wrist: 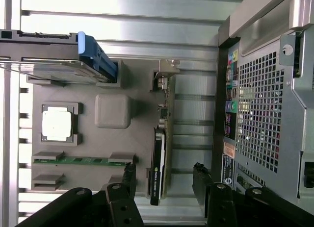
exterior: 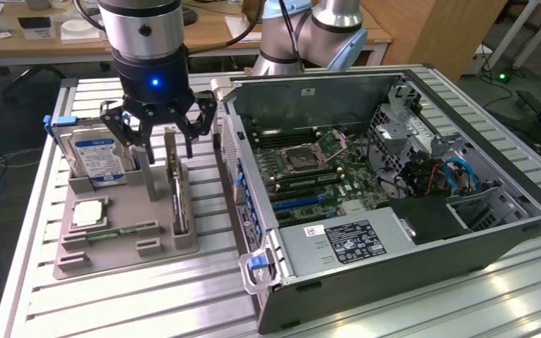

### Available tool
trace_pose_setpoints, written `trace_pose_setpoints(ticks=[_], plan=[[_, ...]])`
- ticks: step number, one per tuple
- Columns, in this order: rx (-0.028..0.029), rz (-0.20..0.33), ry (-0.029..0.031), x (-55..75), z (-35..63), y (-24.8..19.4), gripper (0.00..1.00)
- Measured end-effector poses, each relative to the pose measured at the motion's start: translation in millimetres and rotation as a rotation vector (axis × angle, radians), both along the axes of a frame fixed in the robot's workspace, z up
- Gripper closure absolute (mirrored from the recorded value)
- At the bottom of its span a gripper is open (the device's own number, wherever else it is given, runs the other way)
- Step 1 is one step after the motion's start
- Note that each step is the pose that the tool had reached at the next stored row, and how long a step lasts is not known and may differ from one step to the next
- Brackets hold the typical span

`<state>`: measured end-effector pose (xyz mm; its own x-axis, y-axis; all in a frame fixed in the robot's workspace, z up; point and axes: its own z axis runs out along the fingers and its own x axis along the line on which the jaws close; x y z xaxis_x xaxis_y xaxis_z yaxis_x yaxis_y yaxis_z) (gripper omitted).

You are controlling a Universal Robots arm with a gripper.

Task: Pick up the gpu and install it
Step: 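Pick up the gpu and move the gpu toward the slot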

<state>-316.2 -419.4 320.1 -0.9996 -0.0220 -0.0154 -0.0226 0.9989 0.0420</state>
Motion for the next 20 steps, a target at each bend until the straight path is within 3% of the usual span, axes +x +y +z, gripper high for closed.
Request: trace_pose_setpoints(ticks=[20], plan=[[0.0, 0.0, 0.0, 0.2, -3.8, -0.1, 0.41]])
